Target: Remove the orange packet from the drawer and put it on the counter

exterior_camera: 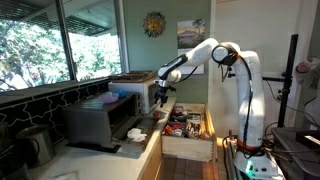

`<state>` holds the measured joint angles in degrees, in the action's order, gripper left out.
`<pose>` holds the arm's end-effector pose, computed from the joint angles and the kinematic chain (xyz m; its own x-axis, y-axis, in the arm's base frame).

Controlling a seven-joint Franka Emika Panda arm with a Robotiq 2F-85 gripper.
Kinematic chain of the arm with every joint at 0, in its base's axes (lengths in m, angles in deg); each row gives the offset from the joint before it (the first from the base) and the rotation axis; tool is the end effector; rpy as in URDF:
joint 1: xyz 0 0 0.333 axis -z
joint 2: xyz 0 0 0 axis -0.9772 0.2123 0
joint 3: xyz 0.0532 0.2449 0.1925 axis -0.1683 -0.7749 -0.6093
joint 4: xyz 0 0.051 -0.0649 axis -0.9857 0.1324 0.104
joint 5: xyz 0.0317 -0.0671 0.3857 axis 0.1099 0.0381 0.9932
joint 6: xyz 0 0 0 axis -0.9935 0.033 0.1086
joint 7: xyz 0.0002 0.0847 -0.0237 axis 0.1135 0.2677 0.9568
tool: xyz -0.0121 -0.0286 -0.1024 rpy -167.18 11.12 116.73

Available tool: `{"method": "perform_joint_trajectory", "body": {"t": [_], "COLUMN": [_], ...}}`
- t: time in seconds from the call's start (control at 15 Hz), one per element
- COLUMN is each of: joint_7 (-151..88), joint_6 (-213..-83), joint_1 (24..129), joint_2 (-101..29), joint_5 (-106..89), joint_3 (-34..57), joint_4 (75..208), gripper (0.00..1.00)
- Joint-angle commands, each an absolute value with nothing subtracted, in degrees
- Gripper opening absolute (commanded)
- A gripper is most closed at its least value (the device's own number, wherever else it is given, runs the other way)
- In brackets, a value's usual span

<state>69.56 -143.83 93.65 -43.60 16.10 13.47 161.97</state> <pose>0.5656 -0.2148 0.4112 0.4385 0.8515 0.2876 0.8573 -0.4923 0.1503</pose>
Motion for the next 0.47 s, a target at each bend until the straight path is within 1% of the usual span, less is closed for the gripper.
{"method": "perform_joint_trajectory", "body": {"t": [0.0,0.2,0.33,0.4], "joint_7": [77.12,80.74,83.85,79.78], "joint_6": [-143.57,-144.36,-144.07,-143.78], "joint_1": [91.63,88.62,86.65,86.31], "joint_2": [-56.16,-64.93,-68.81,-63.49], "joint_5": [13.94,10.42,8.88,10.01], "joint_3": [13.30,13.95,14.68,15.48], "joint_4": [171.96,177.65,179.09,174.67], "gripper": [1.00,1.00,1.00,1.00]}}
